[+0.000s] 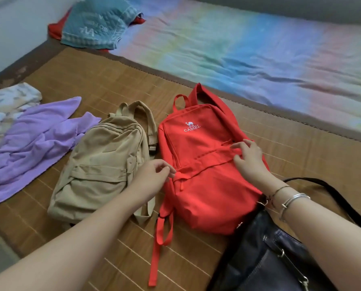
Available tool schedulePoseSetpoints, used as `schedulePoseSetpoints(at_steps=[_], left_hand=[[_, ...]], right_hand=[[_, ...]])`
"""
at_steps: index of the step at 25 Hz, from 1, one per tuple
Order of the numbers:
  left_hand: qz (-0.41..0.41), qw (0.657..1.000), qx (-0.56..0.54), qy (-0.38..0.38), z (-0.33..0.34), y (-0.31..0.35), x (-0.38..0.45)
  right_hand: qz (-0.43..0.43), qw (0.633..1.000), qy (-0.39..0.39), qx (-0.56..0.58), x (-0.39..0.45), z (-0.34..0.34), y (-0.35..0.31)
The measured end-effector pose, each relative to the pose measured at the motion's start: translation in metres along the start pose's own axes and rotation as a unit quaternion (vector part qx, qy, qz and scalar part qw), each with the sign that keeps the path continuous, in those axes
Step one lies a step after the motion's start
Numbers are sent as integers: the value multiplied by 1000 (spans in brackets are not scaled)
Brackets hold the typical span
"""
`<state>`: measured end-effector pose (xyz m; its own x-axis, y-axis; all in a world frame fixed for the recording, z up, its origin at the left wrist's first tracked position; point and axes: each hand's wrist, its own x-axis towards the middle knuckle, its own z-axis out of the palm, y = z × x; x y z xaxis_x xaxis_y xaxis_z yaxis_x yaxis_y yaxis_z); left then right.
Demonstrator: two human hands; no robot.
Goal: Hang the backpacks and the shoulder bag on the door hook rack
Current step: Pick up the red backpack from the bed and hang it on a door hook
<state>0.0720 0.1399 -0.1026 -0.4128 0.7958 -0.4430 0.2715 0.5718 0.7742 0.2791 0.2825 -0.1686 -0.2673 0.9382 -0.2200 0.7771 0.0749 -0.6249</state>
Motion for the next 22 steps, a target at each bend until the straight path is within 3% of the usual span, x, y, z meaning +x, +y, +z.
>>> schedulePoseSetpoints(at_steps=[5,11,14,16,18,22], left_hand=[[-34,999,6,-12,35,-31,38],[-36,999,35,-20,36,-33,56],[-23,999,26,-3,25,-23,53],[-12,1000,24,2,18,-17,43],[-4,1000,23,4,10,-9,32],[29,999,36,23,-11,18,1]], right_hand=[[57,994,-16,-93,43,25,40],[110,990,74,-44,65,24,44],[166,985,36,38,68,13,33],[135,991,-11,-12,56,10,23],[86,995,24,-34,38,7,8],[34,981,103,162,1,-12,-36]])
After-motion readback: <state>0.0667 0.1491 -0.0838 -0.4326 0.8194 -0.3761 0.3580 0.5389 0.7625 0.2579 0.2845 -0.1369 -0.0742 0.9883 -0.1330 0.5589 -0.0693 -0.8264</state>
